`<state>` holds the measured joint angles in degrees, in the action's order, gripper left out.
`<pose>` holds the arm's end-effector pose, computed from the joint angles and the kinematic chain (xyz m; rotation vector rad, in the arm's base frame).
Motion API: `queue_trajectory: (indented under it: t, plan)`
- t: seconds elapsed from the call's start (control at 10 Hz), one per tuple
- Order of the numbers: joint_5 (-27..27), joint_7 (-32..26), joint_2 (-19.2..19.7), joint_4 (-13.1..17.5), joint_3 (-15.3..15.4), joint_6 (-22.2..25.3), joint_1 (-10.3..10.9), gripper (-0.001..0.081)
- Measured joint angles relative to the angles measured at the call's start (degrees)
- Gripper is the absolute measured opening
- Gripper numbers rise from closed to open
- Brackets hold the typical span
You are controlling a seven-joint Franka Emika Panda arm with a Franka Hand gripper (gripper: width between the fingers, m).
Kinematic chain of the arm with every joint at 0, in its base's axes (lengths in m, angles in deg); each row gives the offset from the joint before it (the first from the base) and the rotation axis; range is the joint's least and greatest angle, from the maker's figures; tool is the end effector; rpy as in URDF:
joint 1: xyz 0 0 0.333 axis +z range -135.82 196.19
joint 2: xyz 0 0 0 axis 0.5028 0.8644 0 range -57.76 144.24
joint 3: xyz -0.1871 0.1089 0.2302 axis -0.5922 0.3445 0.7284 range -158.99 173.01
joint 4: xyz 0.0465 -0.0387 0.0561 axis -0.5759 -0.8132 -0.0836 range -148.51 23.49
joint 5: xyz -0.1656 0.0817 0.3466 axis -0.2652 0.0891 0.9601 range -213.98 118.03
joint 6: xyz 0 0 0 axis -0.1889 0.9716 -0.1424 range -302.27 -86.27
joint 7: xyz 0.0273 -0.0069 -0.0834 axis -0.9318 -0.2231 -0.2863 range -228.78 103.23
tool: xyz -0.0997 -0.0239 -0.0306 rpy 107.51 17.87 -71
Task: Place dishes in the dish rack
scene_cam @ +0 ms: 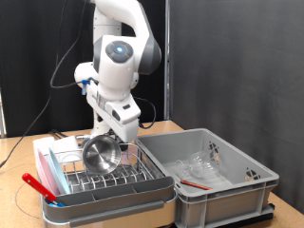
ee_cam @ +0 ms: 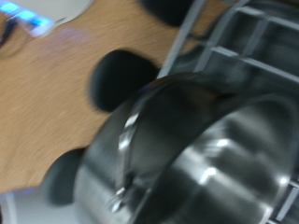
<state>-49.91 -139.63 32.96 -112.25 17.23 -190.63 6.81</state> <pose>0.3943 -0.0958 0.3425 -2.3857 -1.4908 0.5259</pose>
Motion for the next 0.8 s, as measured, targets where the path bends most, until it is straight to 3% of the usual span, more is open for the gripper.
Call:
queue_trajectory:
  t: [0.2, 0.4, 0.7, 0.8]
  plan:
    - [6.0, 4.6, -5.4, -4.9, -1.2, -6.8, -0.4, 0.0811]
    - [5.3, 2.4, -4.8, -4.8, -1.1, -6.5, -0.4, 0.0811]
    - [11.9, -1.9, -9.4, -12.7, -3.9, -21.8, -0.5, 0.0811]
    - [12.7, -2.6, -11.4, -14.6, -5.3, -23.0, -0.7, 0.0811]
